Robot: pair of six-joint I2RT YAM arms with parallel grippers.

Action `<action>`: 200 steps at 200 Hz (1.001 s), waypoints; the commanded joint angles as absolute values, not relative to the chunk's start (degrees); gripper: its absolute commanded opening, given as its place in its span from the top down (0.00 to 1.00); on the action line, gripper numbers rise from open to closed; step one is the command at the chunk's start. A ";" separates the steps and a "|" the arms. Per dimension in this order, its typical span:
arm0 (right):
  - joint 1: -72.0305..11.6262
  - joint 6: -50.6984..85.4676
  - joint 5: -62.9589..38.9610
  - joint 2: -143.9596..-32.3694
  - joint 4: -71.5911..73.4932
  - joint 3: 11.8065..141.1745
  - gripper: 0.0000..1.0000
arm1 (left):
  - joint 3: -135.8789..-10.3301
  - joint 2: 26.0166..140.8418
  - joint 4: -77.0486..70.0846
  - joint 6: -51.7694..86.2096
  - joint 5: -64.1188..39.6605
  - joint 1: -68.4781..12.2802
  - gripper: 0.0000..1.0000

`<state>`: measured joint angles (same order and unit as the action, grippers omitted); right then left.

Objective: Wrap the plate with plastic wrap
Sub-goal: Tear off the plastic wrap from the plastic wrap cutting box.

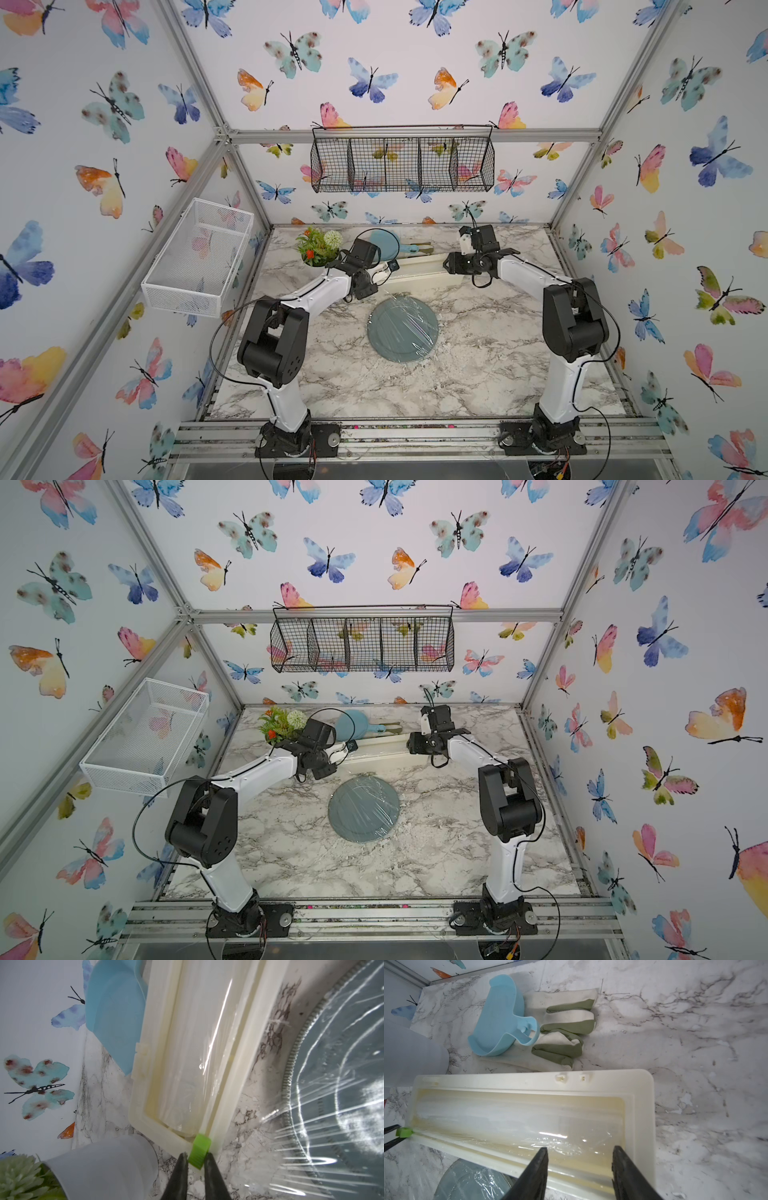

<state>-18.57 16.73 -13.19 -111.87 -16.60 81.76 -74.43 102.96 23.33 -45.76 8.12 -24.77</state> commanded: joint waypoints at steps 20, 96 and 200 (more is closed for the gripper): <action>-16.66 14.64 -16.13 -104.06 -25.17 72.74 0.43 | -74.25 103.09 31.03 -38.18 8.36 -23.84 0.75; -16.78 14.26 -17.79 -100.00 -23.96 70.22 0.42 | -75.09 101.03 28.77 -37.79 7.11 -23.70 0.78; -19.95 20.73 -24.74 -109.26 -18.81 81.24 0.43 | -77.34 101.56 24.07 -43.10 -0.44 -26.61 0.71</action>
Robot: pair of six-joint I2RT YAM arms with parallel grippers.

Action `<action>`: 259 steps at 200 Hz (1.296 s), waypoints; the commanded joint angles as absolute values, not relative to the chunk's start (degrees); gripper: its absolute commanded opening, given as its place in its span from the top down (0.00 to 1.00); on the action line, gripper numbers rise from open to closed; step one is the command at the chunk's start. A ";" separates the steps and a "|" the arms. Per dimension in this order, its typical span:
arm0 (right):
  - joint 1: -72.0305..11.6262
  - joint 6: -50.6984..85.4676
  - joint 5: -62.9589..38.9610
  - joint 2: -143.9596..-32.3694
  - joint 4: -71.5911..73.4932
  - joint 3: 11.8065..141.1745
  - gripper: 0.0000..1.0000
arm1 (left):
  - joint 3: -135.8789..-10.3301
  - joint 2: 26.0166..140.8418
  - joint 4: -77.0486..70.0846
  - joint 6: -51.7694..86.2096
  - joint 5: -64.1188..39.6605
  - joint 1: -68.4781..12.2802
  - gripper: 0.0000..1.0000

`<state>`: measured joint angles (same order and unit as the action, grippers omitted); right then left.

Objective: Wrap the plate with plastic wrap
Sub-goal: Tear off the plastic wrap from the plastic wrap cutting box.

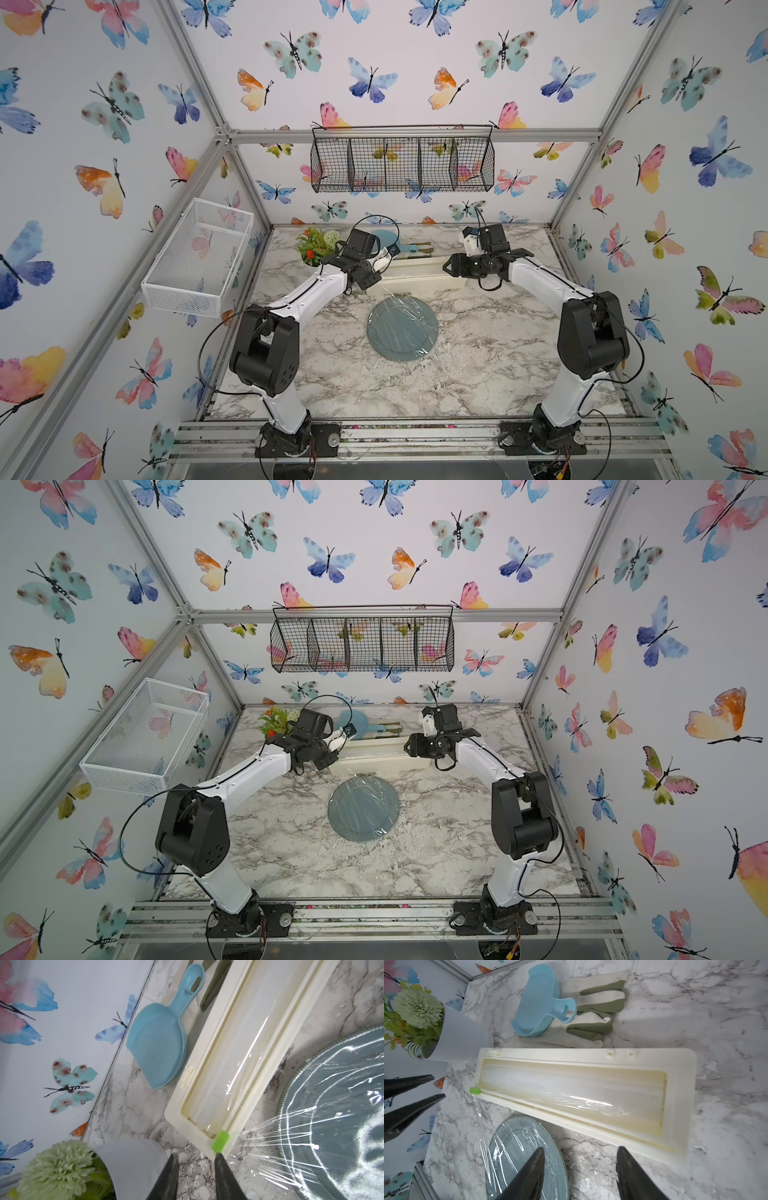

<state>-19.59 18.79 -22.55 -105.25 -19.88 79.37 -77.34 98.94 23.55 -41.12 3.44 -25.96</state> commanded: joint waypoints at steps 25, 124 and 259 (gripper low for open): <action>-20.04 20.58 -23.84 -112.79 -18.19 83.12 0.43 | -76.99 102.95 24.26 -44.09 -0.65 -26.61 0.72; -19.80 17.87 -14.81 -117.61 -24.37 83.13 0.43 | -73.98 103.93 22.94 -46.05 3.59 -23.82 0.96; -18.80 17.40 -10.82 -119.94 -27.86 82.35 0.44 | -66.90 97.99 18.86 -47.26 -0.61 -19.34 1.00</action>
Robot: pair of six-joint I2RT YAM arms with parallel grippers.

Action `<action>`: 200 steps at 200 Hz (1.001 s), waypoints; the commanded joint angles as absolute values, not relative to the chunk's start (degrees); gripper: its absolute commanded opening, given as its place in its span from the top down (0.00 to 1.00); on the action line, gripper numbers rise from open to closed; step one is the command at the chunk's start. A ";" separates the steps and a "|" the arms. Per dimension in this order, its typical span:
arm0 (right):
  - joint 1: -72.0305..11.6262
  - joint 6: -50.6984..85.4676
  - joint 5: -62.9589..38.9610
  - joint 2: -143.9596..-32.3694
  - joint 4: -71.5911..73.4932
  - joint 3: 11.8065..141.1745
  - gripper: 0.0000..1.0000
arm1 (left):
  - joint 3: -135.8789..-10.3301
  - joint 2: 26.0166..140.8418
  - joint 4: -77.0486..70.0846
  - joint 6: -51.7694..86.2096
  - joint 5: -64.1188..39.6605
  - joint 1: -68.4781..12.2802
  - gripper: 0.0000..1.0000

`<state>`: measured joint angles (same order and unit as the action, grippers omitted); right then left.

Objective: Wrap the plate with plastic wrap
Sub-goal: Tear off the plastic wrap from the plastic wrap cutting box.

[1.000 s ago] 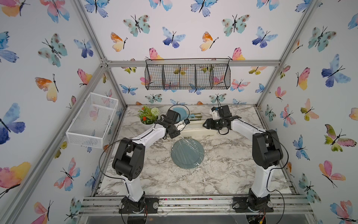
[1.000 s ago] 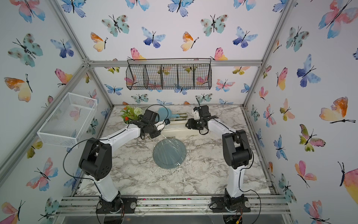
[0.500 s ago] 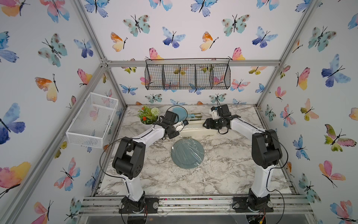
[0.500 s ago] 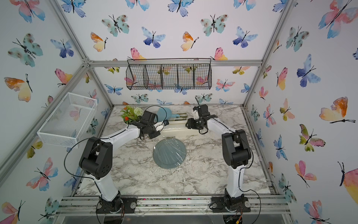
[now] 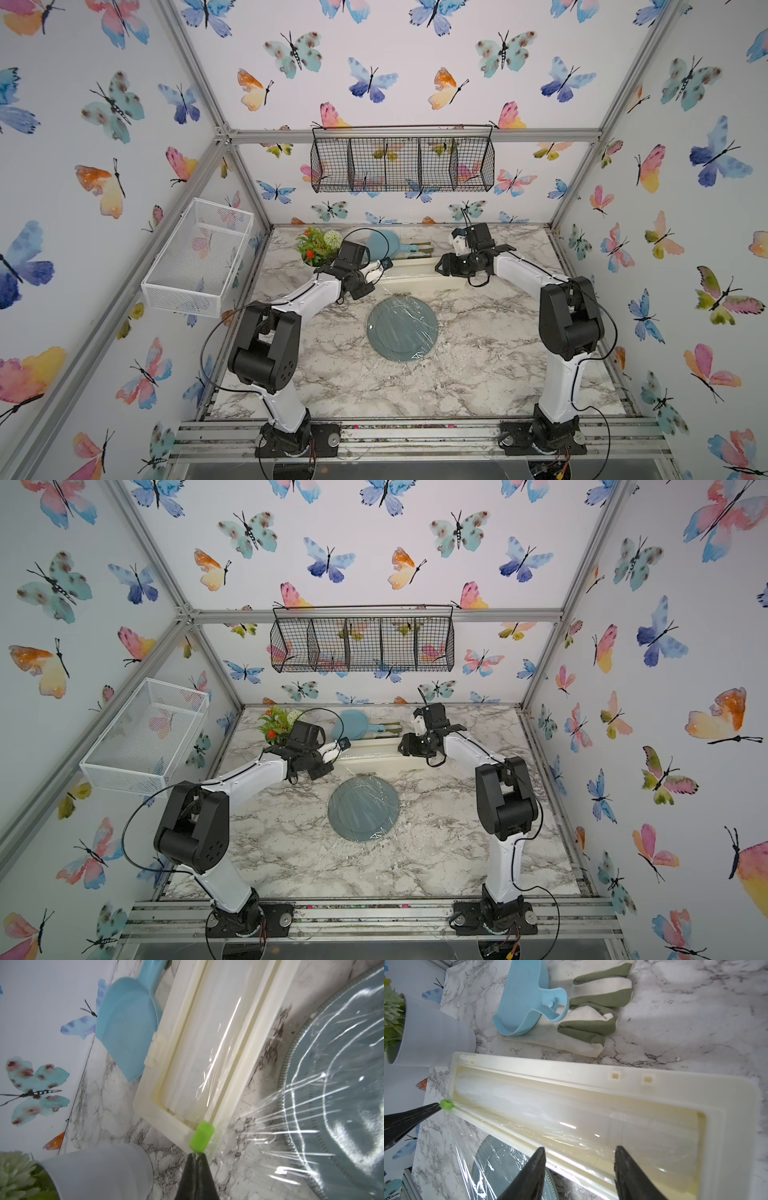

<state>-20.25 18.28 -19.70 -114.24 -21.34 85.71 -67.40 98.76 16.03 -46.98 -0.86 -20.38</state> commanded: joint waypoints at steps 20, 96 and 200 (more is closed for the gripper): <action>-18.75 17.40 -13.47 -120.00 -27.25 82.70 0.44 | -68.86 98.43 19.18 -45.73 -2.28 -19.47 1.00; -18.81 14.97 -33.92 -107.09 -22.62 83.76 0.41 | -75.28 93.33 16.83 -30.69 -5.78 -22.17 0.86; -36.68 23.99 -30.17 -104.72 8.33 65.39 0.38 | -65.75 94.83 5.89 -11.27 -12.20 -20.80 0.84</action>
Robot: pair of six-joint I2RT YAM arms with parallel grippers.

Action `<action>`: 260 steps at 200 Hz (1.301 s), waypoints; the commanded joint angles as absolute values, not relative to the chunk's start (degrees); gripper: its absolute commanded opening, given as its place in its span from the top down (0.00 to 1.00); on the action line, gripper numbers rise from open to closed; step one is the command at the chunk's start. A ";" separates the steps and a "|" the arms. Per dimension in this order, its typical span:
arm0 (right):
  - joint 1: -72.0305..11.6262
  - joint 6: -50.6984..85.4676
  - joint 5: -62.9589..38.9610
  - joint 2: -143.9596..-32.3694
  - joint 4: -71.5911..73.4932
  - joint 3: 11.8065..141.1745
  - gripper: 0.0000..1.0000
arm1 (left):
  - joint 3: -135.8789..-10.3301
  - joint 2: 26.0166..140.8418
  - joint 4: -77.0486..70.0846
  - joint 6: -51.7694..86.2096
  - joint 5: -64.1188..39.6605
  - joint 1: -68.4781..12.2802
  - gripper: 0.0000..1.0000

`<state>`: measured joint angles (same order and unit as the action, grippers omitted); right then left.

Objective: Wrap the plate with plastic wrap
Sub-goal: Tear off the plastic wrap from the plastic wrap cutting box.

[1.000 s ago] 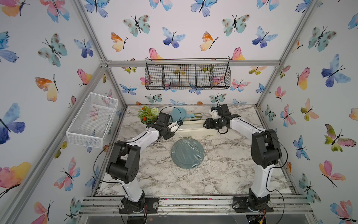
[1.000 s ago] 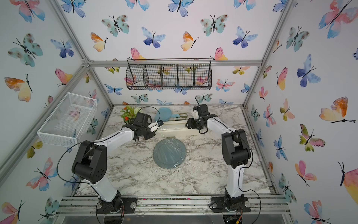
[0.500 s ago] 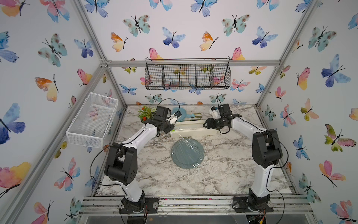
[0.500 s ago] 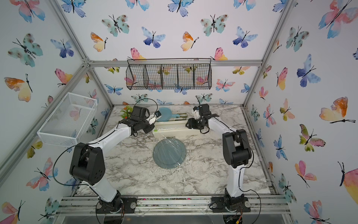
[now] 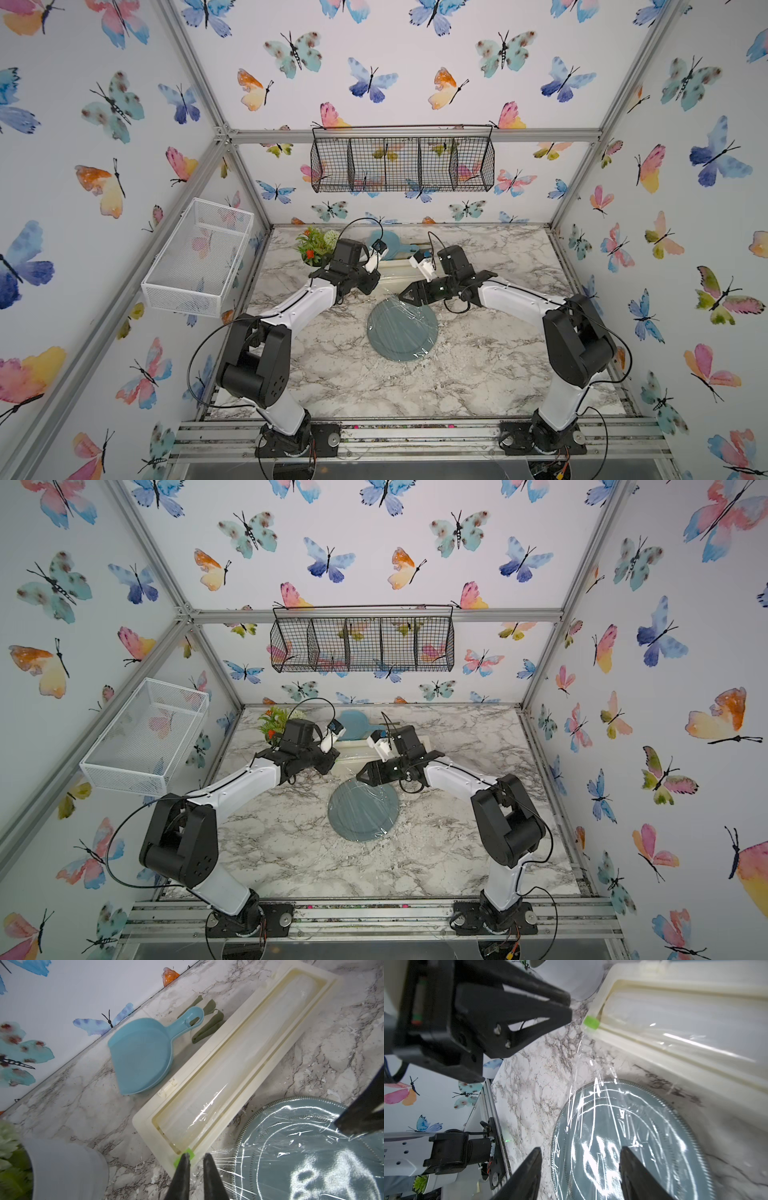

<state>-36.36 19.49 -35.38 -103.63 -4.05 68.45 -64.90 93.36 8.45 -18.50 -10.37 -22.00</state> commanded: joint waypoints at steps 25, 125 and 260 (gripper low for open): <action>-37.34 26.08 -28.52 -106.60 16.39 64.74 0.38 | -68.60 97.70 8.39 -7.73 -14.03 -18.77 0.83; -37.53 22.64 -37.60 -122.48 12.78 79.17 0.38 | -72.76 105.96 10.87 -5.97 -15.20 -18.45 0.84; -37.79 27.36 -37.55 -133.75 12.31 88.33 0.54 | -74.44 109.50 11.96 -6.41 -16.28 -18.27 0.89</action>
